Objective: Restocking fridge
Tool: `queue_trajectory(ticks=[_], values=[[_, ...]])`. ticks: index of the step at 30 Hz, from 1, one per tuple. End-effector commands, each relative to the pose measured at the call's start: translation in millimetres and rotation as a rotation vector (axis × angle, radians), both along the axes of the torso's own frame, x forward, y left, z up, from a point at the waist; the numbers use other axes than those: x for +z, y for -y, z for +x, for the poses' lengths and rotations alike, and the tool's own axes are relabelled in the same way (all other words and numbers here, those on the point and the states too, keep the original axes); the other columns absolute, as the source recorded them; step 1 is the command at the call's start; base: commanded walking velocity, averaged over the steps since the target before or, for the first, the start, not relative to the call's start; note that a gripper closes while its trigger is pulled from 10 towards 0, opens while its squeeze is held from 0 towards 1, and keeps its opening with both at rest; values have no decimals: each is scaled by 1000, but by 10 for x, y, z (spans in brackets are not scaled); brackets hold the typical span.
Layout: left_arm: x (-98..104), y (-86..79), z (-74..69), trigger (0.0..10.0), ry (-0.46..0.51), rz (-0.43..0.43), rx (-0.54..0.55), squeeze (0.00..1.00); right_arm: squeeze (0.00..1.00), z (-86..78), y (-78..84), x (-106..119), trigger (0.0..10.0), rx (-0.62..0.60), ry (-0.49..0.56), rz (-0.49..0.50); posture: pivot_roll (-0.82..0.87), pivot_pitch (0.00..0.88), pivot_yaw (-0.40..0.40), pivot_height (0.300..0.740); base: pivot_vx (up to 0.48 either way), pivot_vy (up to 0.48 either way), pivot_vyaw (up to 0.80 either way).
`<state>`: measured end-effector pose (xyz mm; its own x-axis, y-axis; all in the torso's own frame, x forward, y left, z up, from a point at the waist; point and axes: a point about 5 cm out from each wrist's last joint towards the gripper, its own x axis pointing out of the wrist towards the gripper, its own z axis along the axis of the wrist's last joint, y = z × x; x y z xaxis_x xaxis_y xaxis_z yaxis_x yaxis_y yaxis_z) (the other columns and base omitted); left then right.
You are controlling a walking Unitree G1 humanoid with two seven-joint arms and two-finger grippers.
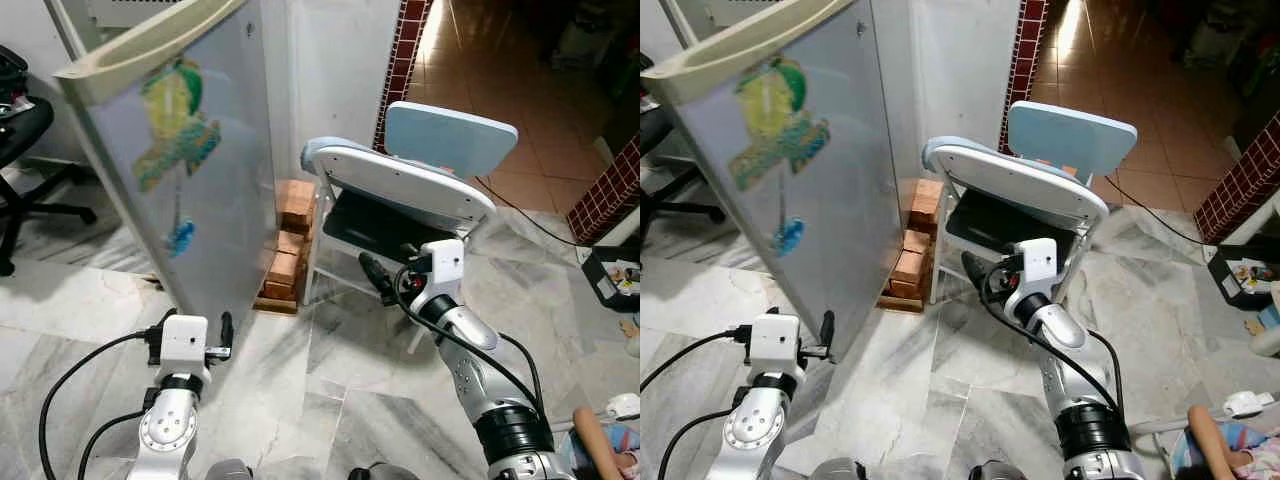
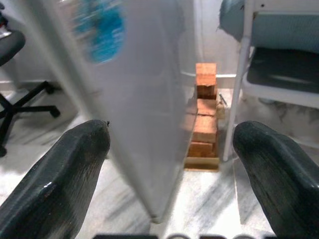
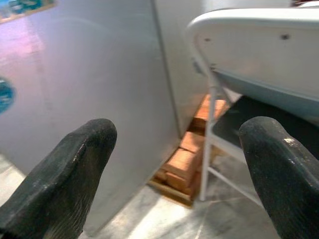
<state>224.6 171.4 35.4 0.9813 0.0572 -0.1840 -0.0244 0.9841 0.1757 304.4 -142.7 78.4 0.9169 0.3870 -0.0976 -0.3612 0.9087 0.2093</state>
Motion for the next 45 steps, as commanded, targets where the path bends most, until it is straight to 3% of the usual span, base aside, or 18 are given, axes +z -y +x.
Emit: queue_trajectory(ticks=[1,12,27,39,45], values=[[-13,-50,3,10000,-16,13,18,0,0,16,-14,14,10000,-24,12,-13,16,69,-7,740,0,0,0],[2,-110,31,10000,-15,27,26,0,0,-40,-50,-73,10000,-86,14,-21,6,72,3,740,0,407,0],[-62,26,20,10000,-38,0,-4,0,0,-40,100,-198,10000,-209,-35,-52,-6,31,-3,740,0,477,0],[-39,66,162,10000,-10,9,-22,0,0,96,-100,-166,10000,-184,-9,-50,-10,0,8,740,0,480,0],[-64,41,122,10000,-14,14,-19,0,0,90,-54,-203,10000,-196,-13,-62,-11,0,7,740,0,480,0]])
